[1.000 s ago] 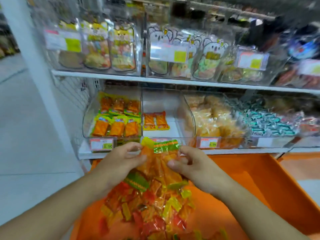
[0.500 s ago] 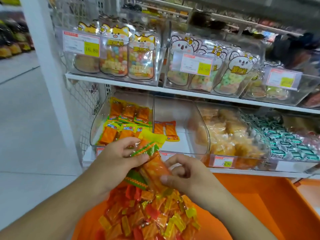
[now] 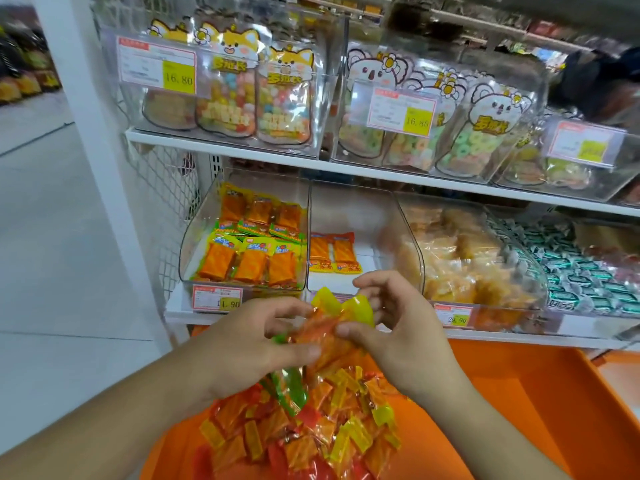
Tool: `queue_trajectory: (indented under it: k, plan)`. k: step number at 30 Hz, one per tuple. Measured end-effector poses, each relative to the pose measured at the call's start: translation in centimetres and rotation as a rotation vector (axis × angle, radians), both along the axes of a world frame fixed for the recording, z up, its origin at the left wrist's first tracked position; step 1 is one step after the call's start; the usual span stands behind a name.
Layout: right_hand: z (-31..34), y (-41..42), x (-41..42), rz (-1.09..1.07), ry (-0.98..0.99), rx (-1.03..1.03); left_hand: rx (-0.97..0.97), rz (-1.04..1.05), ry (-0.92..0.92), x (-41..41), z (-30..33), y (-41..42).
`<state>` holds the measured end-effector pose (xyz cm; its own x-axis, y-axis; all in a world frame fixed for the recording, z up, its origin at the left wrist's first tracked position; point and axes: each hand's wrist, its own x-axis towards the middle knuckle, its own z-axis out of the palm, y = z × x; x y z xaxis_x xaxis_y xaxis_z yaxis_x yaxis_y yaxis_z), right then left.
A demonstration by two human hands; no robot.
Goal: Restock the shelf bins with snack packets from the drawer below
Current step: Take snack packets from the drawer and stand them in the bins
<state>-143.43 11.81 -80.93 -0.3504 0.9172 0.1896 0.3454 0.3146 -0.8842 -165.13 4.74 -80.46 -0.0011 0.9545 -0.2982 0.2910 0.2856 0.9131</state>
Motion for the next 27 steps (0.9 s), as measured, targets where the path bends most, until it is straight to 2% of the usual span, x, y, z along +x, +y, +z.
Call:
queue_trajectory:
  k: [3, 5, 7, 10, 14, 17, 20, 21, 24, 27]
  plan:
    - [0.2, -0.7, -0.2, -0.012, -0.122, 0.151, 0.018, -0.046, 0.053, 0.6, -0.2, -0.3]
    - [0.2, -0.7, -0.3, -0.051, -0.199, 0.164, 0.028, -0.077, 0.023, 0.9, -0.2, -0.5]
    - [0.3, -0.5, -0.2, -0.013, -0.154, -0.003, 0.037, -0.063, 0.006, 0.9, -0.1, -0.7]
    - [0.8, -0.3, 0.3, 0.154, -0.022, -0.278, 0.066, -0.056, 0.051, 0.9, 0.2, -0.9]
    - [1.0, -0.3, 0.5, 0.211, 0.062, -0.376, 0.064, -0.132, 0.124, 0.9, 1.1, -1.1]
    - [1.2, -0.1, 0.7, 0.240, 0.107, -0.385, 0.023, -0.151, -0.049, 0.5, 1.9, -1.1]
    - [1.5, -0.2, 1.0, 0.290, 0.206, -0.375, -0.180, -0.018, -0.383, 0.6, 1.1, -0.1]
    - [1.7, -0.3, 1.0, 0.311, 0.235, -0.375, -0.231, -0.011, -0.439, 0.7, 0.6, -0.1]
    - [1.6, -0.6, 0.9, 0.361, 0.259, -0.360, -0.246, -0.099, -0.357, 0.7, -0.6, 0.5]
    - [1.7, -0.7, 1.0, 0.372, 0.245, -0.281, -0.322, -0.242, -0.367, 0.9, -0.4, 1.1]
